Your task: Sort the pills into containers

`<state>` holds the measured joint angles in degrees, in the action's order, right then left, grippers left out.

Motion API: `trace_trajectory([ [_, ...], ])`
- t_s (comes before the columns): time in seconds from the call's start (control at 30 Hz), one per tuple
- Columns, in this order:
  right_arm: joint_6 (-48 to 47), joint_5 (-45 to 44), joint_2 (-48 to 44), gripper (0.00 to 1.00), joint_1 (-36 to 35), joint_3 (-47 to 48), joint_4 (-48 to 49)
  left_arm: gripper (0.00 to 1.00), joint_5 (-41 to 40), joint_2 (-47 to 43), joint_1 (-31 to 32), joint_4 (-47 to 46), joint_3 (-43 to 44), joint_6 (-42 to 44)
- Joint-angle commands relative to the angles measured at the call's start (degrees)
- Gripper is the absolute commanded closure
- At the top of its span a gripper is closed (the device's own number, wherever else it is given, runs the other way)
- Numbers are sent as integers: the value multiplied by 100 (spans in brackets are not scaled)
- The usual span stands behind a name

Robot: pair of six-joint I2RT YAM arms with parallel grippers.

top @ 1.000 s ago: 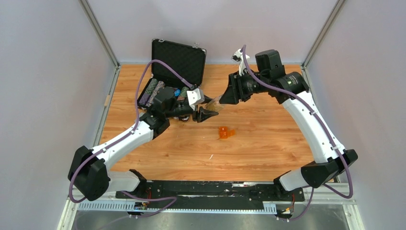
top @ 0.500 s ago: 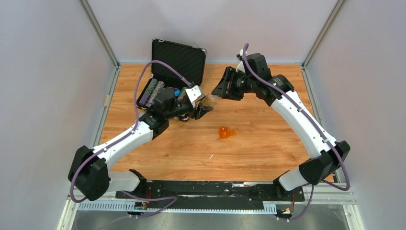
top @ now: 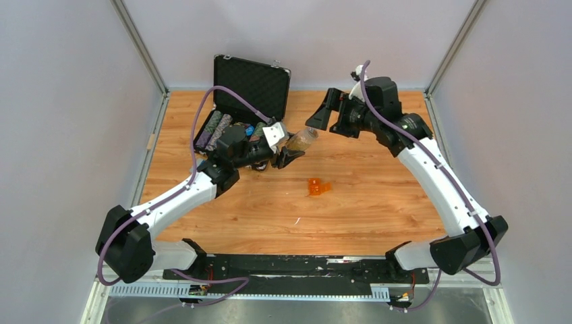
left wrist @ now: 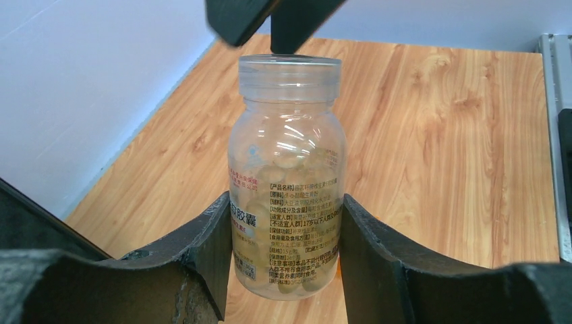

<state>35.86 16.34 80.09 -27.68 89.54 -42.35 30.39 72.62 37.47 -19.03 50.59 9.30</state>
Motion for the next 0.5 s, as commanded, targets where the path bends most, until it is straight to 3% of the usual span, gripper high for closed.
trace_trajectory([
  [0.0, -1689, 919, -499, 2, 240, -146, 453, 100, 288, -251, 6, -198, 155, 41],
  [0.13, -2452, 1667, -718, 3, 331, -297, 447, 100, 540, -253, 6, -146, 197, 38],
  [0.23, -2538, 1759, -760, 6, 346, -291, 431, 100, 639, -261, 6, -121, 213, 34],
  [0.47, -2318, 1756, -584, 29, 360, -271, 311, 100, 720, -330, 6, -114, 223, 29],
])
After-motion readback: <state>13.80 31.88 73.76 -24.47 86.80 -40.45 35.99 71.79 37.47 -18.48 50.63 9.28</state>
